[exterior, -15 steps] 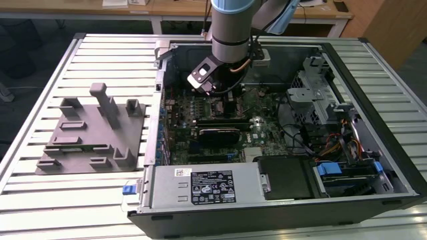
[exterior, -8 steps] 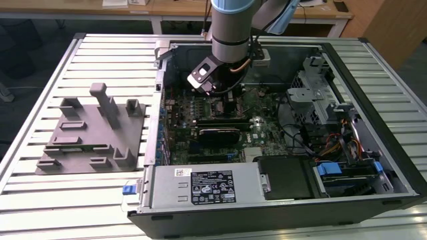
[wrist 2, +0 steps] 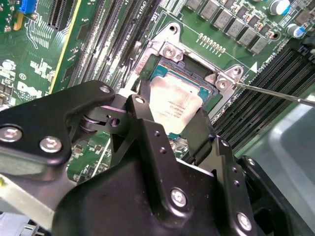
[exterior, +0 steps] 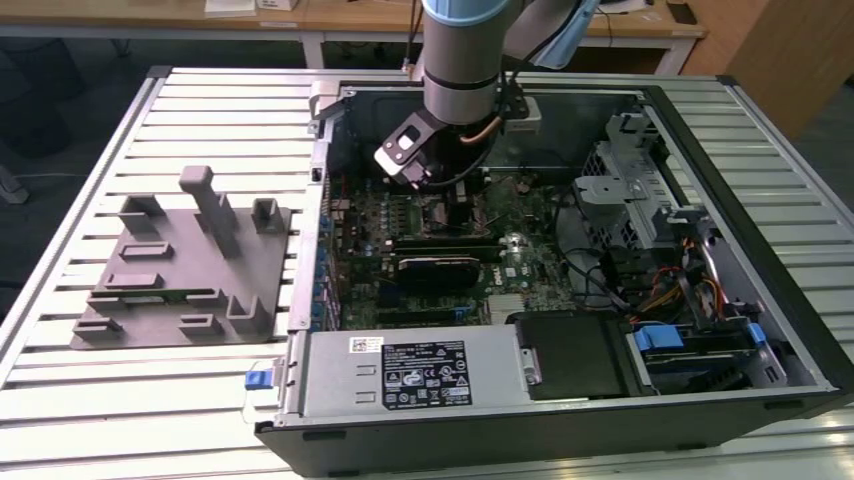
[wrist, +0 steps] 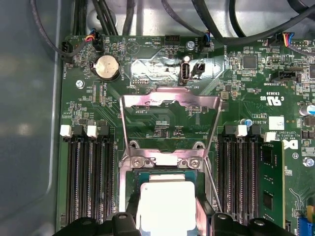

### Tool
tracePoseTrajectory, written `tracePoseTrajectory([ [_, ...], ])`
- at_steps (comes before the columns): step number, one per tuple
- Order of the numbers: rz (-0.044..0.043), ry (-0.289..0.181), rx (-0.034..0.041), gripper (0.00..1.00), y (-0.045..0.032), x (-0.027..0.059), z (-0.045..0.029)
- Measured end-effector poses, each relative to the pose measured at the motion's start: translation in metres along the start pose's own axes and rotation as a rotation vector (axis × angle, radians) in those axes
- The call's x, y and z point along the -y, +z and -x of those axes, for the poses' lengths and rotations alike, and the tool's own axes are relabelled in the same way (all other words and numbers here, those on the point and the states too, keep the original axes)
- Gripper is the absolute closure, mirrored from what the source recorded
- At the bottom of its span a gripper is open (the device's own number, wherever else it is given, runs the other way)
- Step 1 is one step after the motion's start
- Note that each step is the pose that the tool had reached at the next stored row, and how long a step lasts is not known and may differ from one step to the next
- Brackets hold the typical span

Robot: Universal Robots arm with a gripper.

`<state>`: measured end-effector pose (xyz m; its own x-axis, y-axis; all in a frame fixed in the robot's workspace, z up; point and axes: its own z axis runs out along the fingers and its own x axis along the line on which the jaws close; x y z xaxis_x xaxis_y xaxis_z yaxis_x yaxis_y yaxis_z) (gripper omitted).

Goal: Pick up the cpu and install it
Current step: 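Place the cpu into insertion slot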

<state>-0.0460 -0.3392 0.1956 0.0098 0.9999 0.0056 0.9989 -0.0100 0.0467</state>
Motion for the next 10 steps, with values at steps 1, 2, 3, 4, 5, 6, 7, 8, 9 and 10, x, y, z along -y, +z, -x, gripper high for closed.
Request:
tracePoseTrajectory([
  [1,-0.0001,0.010,0.0006,0.47,0.0000,0.0000,0.0000],
  [2,-0.0001,0.023,0.0013,0.47,0.0000,0.0001,0.0000],
  [3,-0.0001,0.035,0.0019,0.47,0.0000,0.0002,0.0001],
  [4,0.0000,0.041,0.0022,0.47,0.0000,0.0002,0.0001],
  [5,0.0000,0.041,0.0021,0.47,0.0000,0.0002,0.0000],
  [6,0.0001,0.041,0.0020,0.47,0.0001,0.0002,0.0000],
  [7,0.0001,0.042,0.0020,0.47,0.0001,0.0002,0.0000],
  [8,0.0001,0.042,0.0020,0.47,0.0001,0.0002,0.0000],
  [9,0.0002,0.042,0.0020,0.47,0.0001,0.0002,0.0000],
  [10,0.0002,0.042,0.0019,0.47,0.0002,0.0002,-0.0002],
])
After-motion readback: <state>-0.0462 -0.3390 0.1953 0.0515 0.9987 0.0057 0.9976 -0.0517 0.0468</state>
